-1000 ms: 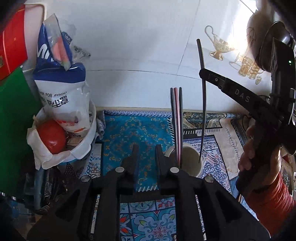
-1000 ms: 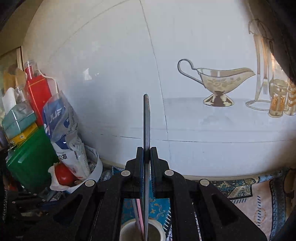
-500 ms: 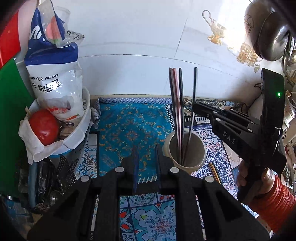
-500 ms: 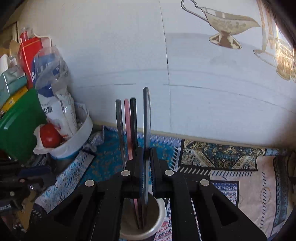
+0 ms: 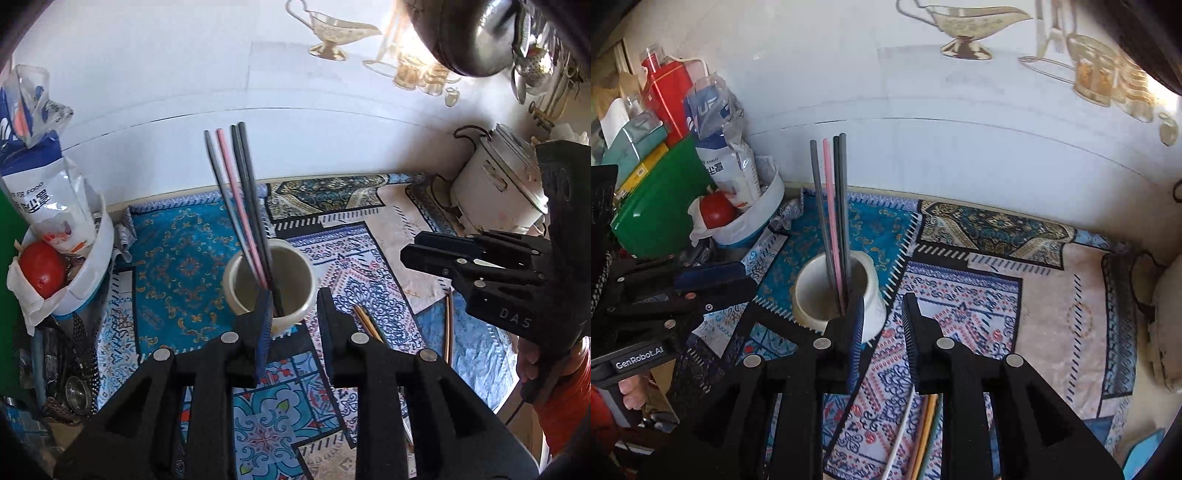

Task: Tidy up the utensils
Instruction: 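Move both tools back over the chopsticks lying on the mat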

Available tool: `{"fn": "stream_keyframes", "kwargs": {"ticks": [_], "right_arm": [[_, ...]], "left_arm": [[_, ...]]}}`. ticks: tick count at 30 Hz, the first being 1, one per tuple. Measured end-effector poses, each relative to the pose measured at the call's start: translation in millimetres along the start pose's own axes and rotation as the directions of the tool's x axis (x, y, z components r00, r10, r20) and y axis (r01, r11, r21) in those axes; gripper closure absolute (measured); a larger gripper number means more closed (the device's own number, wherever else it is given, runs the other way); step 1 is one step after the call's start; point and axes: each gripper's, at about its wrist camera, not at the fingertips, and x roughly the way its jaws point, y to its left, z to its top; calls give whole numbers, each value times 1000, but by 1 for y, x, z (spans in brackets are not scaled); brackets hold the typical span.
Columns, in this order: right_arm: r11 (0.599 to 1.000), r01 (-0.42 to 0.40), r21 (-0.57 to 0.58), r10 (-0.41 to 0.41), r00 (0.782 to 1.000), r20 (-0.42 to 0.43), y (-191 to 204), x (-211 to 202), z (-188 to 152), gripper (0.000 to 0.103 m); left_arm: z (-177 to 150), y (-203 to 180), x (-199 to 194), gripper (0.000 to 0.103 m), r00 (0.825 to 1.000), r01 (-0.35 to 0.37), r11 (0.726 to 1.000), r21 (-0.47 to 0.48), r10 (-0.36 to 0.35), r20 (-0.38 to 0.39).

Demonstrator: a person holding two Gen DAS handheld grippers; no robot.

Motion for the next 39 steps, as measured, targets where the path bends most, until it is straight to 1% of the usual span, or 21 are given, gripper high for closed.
{"fn": "stream_keyframes", "kwargs": {"ticks": [2,6,9,13,15,18,21,23,25,28,31,35,37,39], "right_arm": [[999,21,27,-21,1000,-1,-15,-15,-13,77],[994,77,78,-76,997,-17,-44,-33,-38,75],[985,120,128,-115,992,-46,-66,-40,-60,75],[963,184,197,-163,980,-117,-94,-38,-90,75],[953,198,228,-164,974,-158,-106,-32,-106,75],[942,211,261,-154,963,-221,-119,-18,-128,75],[936,199,290,-119,955,-270,-132,2,-147,75],[937,177,300,-90,955,-284,-137,12,-154,75],[939,171,297,-80,952,-295,-140,19,-160,75],[950,160,269,-71,948,-311,-141,28,-166,75],[967,155,202,-88,947,-309,-134,30,-168,75],[982,150,118,-108,946,-307,-128,30,-169,75],[986,141,94,-106,946,-306,-127,30,-170,76],[990,121,76,-92,946,-309,-129,29,-171,81]], "left_arm": [[-1,-18,4,72,1000,14,1000,24,-13,-9],[-5,-50,16,71,998,51,997,66,-47,-52],[-12,-71,32,70,994,64,994,94,-55,-92],[-28,-88,58,70,984,76,991,106,-57,-170],[-38,-95,70,70,977,79,991,111,-55,-205],[-52,-100,87,70,967,65,992,109,-36,-252],[-67,-102,103,70,955,38,995,90,-9,-297],[-76,-103,112,70,947,13,997,73,11,-322],[-85,-105,117,70,940,-12,999,52,29,-341],[-95,-110,118,70,938,-38,999,37,48,-343],[-106,-114,121,70,930,-51,998,22,55,-363],[-117,-120,123,71,926,-57,998,-1,53,-374],[-121,-123,124,74,925,-58,998,-3,53,-376],[-125,-124,126,81,924,-65,998,-7,58,-379]]}}
